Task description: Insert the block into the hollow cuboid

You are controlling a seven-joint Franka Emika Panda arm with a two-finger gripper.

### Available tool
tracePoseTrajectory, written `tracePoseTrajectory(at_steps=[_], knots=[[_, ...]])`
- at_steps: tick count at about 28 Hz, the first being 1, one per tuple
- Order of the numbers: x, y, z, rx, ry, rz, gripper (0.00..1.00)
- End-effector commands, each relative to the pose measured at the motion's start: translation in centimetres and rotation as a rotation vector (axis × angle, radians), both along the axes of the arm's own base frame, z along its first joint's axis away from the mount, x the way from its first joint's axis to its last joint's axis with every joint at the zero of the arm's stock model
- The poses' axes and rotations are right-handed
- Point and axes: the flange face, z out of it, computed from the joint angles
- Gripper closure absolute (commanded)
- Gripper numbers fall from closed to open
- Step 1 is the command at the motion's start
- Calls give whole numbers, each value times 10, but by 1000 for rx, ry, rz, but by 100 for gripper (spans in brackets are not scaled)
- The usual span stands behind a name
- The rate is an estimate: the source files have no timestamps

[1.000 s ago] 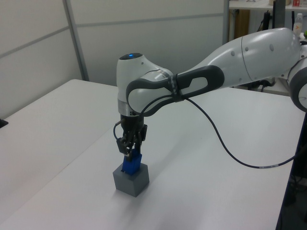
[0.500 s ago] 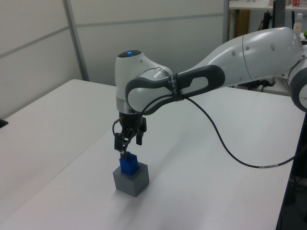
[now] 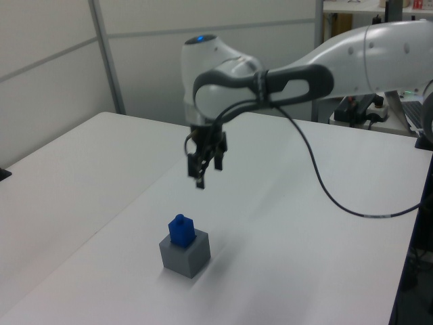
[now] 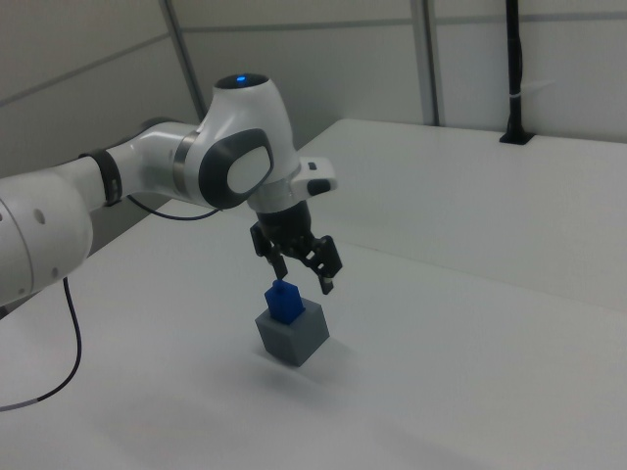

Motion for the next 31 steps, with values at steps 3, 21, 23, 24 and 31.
tracePoseTrajectory(at_steps=[3,21,23,24,31], knots=[[-15,-67,17,-37,18,20,0],[-35,-173,26,-40,18,-108,0],[-35,-175,26,-43,19,-104,0],[-35,-176,27,-43,17,-106,0],[-36,-180,26,-42,17,-113,0]])
